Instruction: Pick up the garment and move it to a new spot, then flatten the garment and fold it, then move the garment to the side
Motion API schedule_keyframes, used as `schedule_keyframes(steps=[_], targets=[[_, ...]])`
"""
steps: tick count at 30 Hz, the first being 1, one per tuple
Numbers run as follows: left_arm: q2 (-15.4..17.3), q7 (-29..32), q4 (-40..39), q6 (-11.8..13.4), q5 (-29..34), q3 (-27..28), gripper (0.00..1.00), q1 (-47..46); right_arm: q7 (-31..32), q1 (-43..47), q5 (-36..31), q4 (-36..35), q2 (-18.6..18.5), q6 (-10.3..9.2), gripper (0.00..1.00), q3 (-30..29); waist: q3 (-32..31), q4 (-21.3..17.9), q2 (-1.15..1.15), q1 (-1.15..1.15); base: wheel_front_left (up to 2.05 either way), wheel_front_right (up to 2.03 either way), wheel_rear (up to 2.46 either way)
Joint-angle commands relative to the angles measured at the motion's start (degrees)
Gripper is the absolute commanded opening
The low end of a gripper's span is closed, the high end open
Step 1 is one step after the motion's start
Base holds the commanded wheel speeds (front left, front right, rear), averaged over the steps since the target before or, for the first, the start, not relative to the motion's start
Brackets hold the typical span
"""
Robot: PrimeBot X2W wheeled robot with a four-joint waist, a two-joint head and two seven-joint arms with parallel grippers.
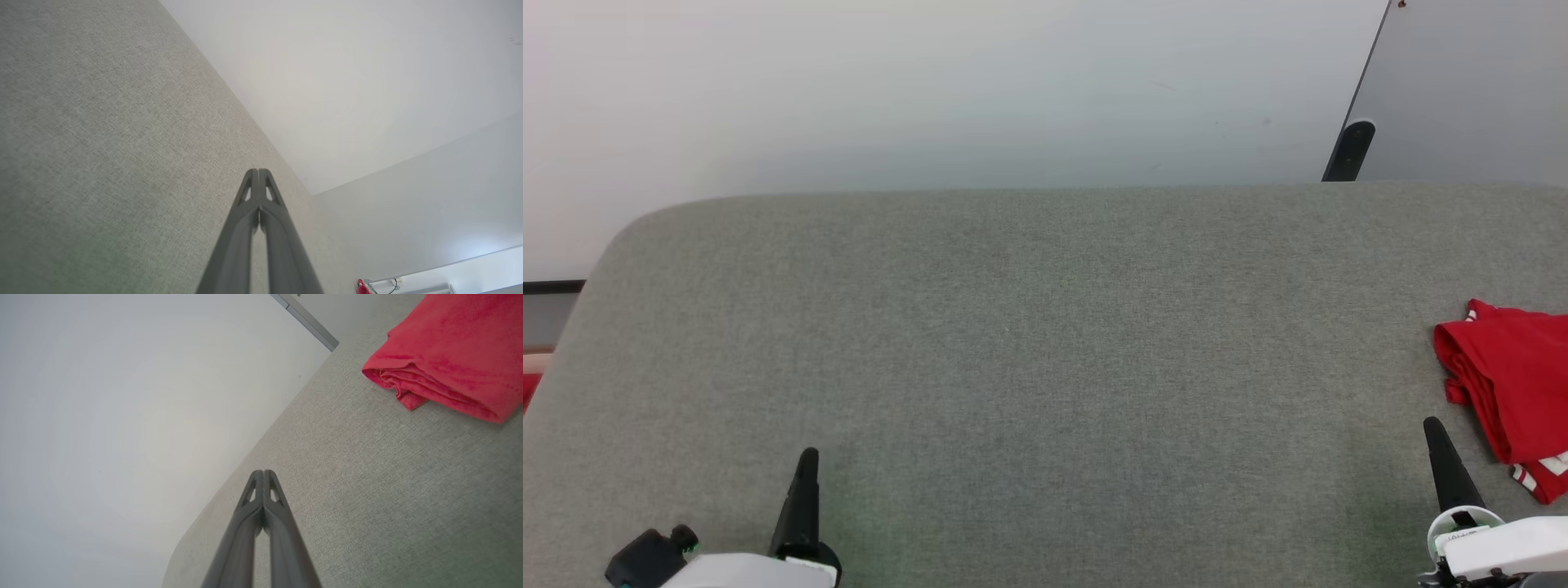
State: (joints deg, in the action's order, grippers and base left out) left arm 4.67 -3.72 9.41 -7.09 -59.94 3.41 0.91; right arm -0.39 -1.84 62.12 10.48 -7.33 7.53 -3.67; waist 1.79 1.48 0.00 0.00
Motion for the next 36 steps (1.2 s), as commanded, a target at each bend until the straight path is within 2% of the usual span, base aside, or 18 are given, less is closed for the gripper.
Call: schedule_keyframes(steps=[1, 36], targets=[[0.3, 0.2, -0.4, -0.3, -1.3, 0.2, 0.0, -1.3, 0.3, -1.2, 1.3, -0.4, -0.1, -0.03, 0.0, -0.5, 0.0, 0.0, 0.0, 0.0, 0.0, 0.0, 0.0], [-0.3, 5.4, 2.5, -0.5, -20.1, 1.1, 0.0, -4.8, 4.1, -3.3, 18.2, 1.9, 2.5, -0.06, 0.0, -1.8, -0.8, -0.8, 0.0, 0.0, 0.0, 0.0, 0.0]])
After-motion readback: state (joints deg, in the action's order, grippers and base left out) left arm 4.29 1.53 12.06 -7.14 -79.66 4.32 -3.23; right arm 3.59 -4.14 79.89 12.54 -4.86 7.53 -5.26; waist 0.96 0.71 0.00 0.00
